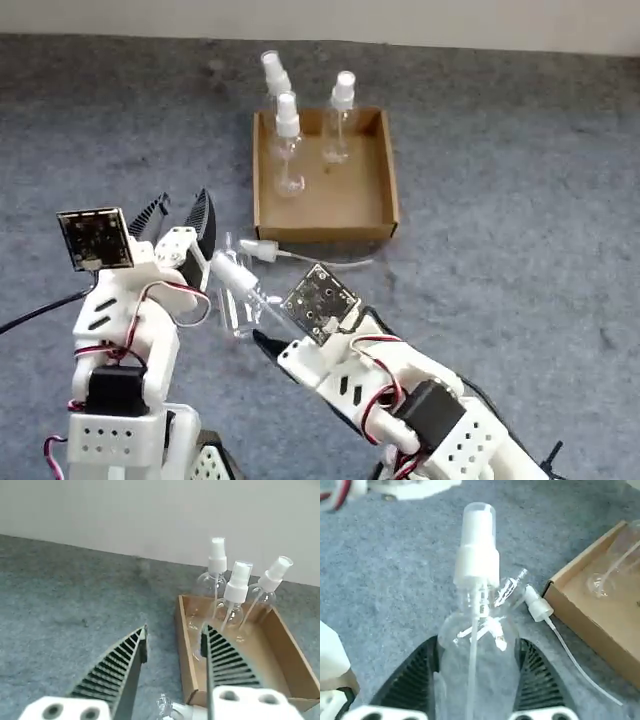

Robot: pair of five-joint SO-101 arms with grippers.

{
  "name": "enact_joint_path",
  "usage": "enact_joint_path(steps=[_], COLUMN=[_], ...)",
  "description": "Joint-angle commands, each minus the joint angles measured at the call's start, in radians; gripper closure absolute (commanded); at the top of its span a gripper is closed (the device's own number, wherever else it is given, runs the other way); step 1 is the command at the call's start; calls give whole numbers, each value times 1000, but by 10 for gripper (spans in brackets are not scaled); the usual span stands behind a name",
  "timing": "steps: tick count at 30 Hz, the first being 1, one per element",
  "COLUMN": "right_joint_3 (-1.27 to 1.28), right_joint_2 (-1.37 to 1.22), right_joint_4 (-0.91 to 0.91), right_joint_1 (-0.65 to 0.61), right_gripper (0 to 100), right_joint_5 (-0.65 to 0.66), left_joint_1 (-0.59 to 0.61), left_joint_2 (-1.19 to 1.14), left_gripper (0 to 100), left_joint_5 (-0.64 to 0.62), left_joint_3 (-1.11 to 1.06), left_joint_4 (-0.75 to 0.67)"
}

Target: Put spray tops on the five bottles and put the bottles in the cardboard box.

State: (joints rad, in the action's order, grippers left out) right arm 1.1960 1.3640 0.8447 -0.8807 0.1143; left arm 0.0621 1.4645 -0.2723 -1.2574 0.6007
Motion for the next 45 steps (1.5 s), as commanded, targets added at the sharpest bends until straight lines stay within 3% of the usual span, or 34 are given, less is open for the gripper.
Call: enact_joint_path(steps=[1, 11, 19, 29, 36, 39, 45], right_joint_3=[-90, -97, -91, -90, -94, -90, -87], right_joint_2=[27, 209, 120, 30, 30, 30, 30], right_joint_4=[7, 88, 31, -81, -30, -19, -18], right_joint_1=[-10, -10, -10, 111, 110, 110, 77], right_gripper=[995, 995, 995, 995, 995, 995, 995], right_joint_5=[14, 17, 18, 17, 20, 20, 20], left_joint_1=[2, 2, -71, -77, 56, 107, 5], left_joint_2=[5, 5, 15, 16, 15, 15, 5], left_gripper=[845, 846, 846, 845, 842, 842, 842], left_joint_5=[9, 9, 9, 130, 109, -5, 14], left_joint_3=[4, -22, -18, 59, 73, 99, 116], left_joint_4=[-15, -21, -11, 155, 140, 133, 104])
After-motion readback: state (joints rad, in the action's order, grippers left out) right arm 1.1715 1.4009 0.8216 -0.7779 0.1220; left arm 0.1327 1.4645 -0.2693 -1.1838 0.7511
